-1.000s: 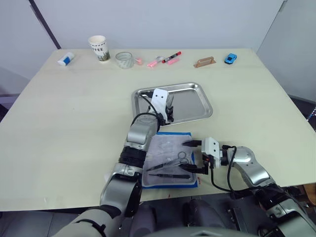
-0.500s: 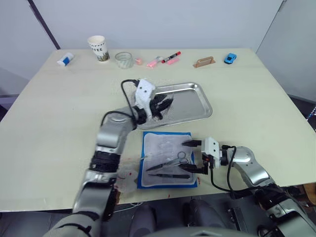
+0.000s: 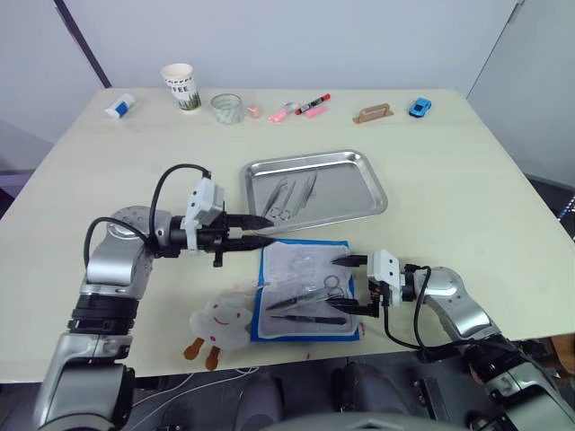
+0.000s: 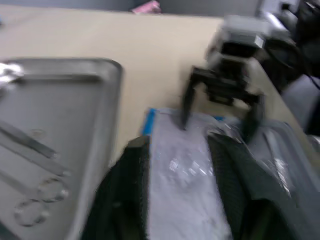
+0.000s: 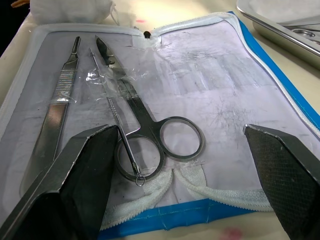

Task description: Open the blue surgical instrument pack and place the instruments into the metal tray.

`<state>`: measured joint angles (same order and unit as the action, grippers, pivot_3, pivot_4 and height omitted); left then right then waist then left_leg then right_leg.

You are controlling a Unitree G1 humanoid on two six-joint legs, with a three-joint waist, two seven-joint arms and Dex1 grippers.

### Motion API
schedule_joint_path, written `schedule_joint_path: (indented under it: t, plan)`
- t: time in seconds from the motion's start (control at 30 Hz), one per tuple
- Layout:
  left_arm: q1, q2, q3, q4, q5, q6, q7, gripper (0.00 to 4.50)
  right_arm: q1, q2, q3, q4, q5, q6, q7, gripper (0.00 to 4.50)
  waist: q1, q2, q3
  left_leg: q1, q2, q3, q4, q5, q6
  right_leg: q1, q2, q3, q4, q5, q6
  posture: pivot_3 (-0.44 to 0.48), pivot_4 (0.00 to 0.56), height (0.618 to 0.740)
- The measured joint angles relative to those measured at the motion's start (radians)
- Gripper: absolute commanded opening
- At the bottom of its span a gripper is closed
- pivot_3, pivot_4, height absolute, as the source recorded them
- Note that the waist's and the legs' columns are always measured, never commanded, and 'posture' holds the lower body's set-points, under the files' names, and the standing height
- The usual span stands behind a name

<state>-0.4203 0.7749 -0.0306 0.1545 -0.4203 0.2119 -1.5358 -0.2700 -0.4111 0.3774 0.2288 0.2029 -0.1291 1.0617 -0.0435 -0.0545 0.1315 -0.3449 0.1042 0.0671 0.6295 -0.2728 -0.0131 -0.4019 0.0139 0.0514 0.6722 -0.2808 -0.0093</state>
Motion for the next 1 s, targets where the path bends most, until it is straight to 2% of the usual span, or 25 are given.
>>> schedule_joint_path:
  t: [0.07, 0.1, 0.33, 0.67, 1.0]
  plan:
    - [0.002, 0.002, -0.015, 0.027, 0.008, -0.036, -0.015, 4.42, 0.001, 0.0, -0.002, 0.0, 0.0, 0.0, 0.0, 4.39, 0.002, 0.0, 0.0, 0.0, 0.0, 0.0, 0.0, 0.0, 0.0, 0.0, 0.0, 0.0, 0.0, 0.0, 0.0, 0.0, 0.15, 0.725]
    - [0.002, 0.002, -0.021, 0.04, 0.01, -0.054, -0.018, 4.47, 0.001, 0.0, -0.001, 0.0, 0.0, 0.0, 0.0, 4.39, 0.002, 0.0, 0.0, 0.0, 0.0, 0.0, 0.0, 0.0, 0.0, 0.0, 0.0, 0.0, 0.0, 0.0, 0.0, 0.0, 0.15, 0.725]
    - [-0.014, 0.008, -0.118, 0.147, 0.035, -0.217, -0.025, 4.47, 0.003, -0.001, -0.003, -0.001, 0.0, 0.0, 0.0, 4.39, 0.003, 0.0, 0.0, 0.0, 0.001, 0.001, 0.0, 0.0, 0.0, -0.001, 0.0, 0.001, 0.0, 0.0, 0.0, 0.0, 0.15, 0.725]
    - [-0.043, -0.007, -0.247, 0.253, 0.046, -0.362, -0.027, 4.47, 0.006, -0.001, -0.006, -0.003, 0.0, 0.0, 0.0, 4.39, 0.004, -0.001, -0.001, -0.001, 0.001, 0.002, 0.0, 0.0, 0.0, -0.001, 0.0, 0.001, 0.0, 0.0, -0.001, 0.0, 0.15, 0.725]
    - [-0.071, -0.044, -0.287, 0.374, 0.064, -0.457, -0.027, 4.47, 0.023, -0.006, -0.016, -0.019, 0.0, 0.001, -0.003, 4.39, 0.01, -0.001, -0.001, -0.001, 0.001, 0.002, 0.0, 0.0, 0.0, -0.002, 0.0, 0.001, -0.001, 0.0, 0.0, 0.0, 0.15, 0.725]
